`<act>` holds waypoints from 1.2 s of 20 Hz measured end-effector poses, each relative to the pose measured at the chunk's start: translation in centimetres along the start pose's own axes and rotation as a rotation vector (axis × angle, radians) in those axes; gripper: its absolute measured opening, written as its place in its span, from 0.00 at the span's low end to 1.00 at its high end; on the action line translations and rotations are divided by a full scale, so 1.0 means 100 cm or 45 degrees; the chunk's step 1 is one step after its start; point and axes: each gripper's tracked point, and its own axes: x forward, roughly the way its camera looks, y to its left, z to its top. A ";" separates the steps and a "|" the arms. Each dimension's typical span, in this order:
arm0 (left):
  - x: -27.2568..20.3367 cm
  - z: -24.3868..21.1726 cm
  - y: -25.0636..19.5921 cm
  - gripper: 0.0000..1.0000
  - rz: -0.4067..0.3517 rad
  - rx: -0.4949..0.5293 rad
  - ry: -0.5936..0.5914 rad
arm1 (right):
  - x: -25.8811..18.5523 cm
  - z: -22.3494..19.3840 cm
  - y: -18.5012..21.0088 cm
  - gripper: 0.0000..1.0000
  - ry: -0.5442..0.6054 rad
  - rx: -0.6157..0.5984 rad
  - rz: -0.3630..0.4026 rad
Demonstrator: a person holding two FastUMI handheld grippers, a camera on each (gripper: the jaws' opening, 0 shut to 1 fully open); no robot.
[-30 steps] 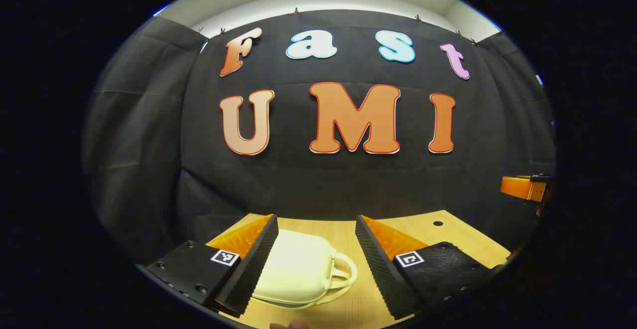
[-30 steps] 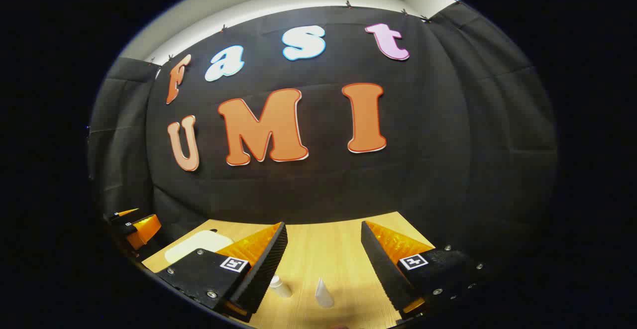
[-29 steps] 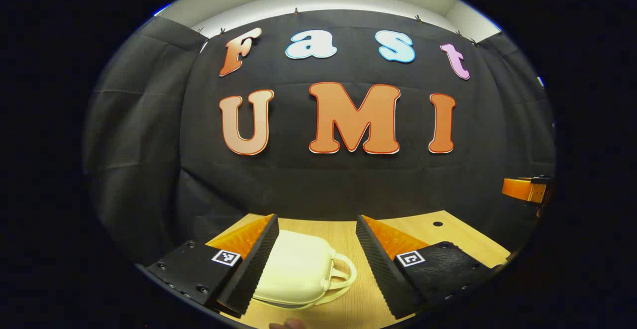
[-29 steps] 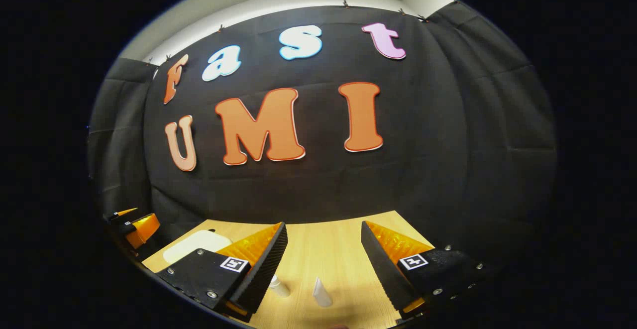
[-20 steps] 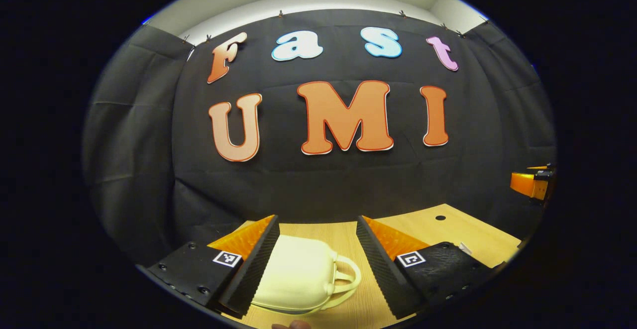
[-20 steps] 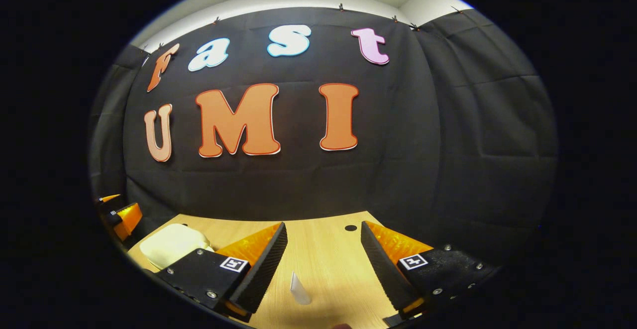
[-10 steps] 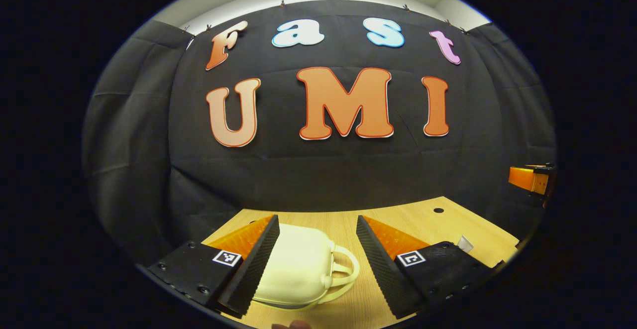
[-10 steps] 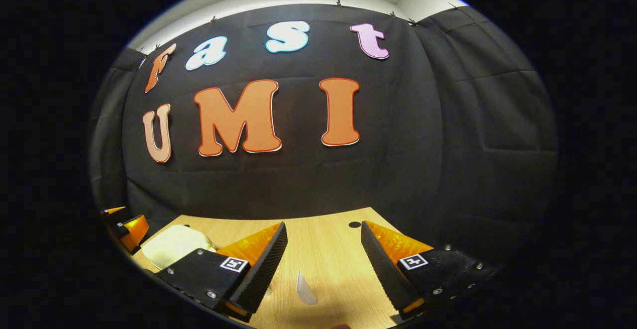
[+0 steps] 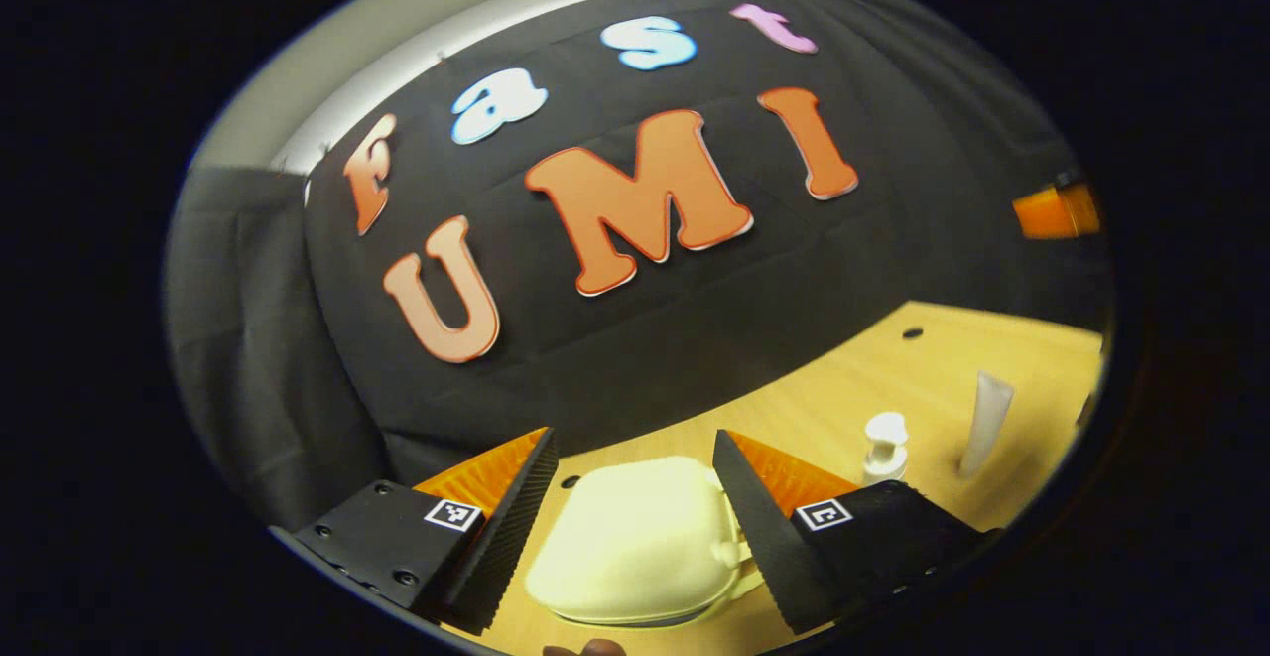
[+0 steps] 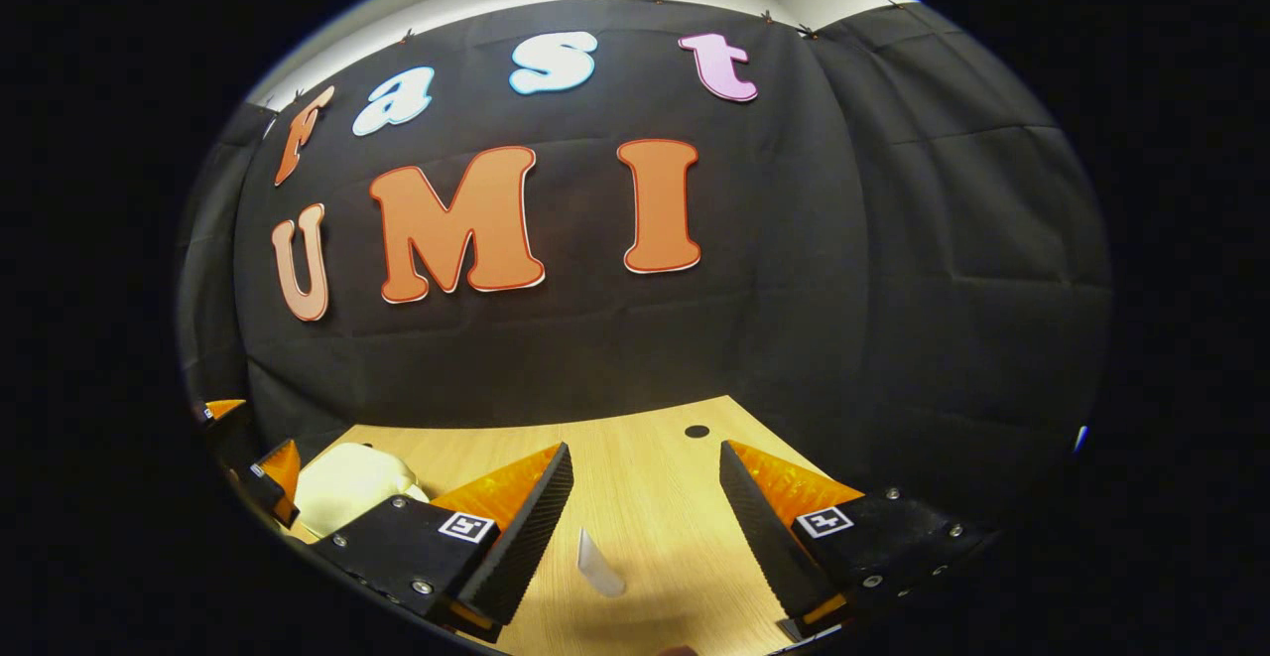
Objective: First open the suitcase, pack the skin care products into it, and then close the suitcase.
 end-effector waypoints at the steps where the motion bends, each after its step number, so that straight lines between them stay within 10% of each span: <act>1: 0.001 -0.003 -0.013 0.99 -0.018 0.108 -0.002 | 0.000 -0.004 -0.005 0.95 0.010 0.004 -0.009; 6: -0.001 -0.060 -0.088 0.99 -0.196 0.509 0.050 | 0.006 -0.034 -0.037 0.95 0.104 0.051 -0.072; 23: 0.072 -0.150 -0.148 0.97 -0.296 0.883 0.271 | 0.019 -0.079 -0.077 0.95 0.262 0.081 -0.183; 24: 0.072 -0.154 -0.150 0.81 -0.309 0.889 0.278 | 0.020 -0.080 -0.077 0.95 0.268 0.078 -0.185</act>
